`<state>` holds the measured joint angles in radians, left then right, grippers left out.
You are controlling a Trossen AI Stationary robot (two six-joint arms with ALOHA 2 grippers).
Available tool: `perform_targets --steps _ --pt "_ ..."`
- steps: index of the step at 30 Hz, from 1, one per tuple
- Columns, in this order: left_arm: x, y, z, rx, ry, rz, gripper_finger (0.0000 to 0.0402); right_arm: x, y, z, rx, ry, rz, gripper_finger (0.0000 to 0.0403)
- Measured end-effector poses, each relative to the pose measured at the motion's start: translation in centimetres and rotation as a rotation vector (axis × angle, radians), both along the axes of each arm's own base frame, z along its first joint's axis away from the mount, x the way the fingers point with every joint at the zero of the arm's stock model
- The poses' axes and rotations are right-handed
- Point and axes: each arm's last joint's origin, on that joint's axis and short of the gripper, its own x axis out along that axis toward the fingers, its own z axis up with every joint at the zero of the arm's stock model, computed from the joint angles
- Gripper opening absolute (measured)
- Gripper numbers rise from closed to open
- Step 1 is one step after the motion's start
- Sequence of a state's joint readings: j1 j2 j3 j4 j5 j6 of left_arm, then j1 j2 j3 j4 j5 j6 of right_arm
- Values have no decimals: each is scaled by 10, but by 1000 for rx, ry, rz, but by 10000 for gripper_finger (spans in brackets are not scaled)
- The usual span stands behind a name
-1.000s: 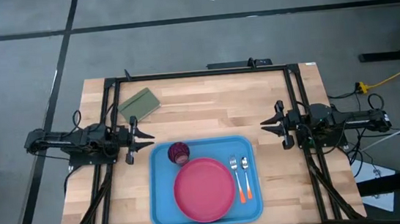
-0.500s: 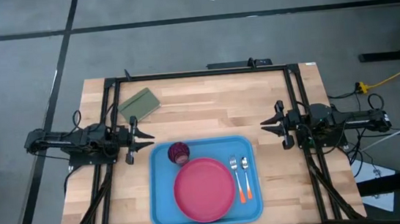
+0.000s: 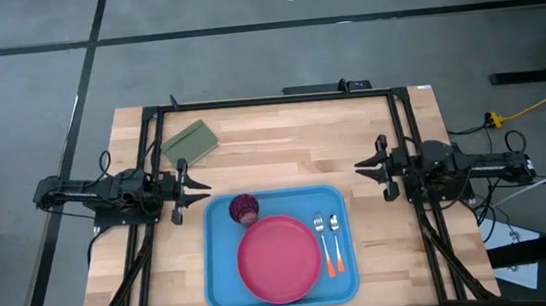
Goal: Pick and place plate/cup/fork/spoon on tray
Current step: Return to Home Position
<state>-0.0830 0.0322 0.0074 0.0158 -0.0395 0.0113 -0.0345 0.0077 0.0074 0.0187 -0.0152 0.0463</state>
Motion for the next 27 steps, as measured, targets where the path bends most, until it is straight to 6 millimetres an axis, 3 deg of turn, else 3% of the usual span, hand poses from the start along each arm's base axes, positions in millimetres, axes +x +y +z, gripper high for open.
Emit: perform_targets --steps 27 --pt "0 0 0 0 1 0 83 1 -1 -1 0 17 -10 79"
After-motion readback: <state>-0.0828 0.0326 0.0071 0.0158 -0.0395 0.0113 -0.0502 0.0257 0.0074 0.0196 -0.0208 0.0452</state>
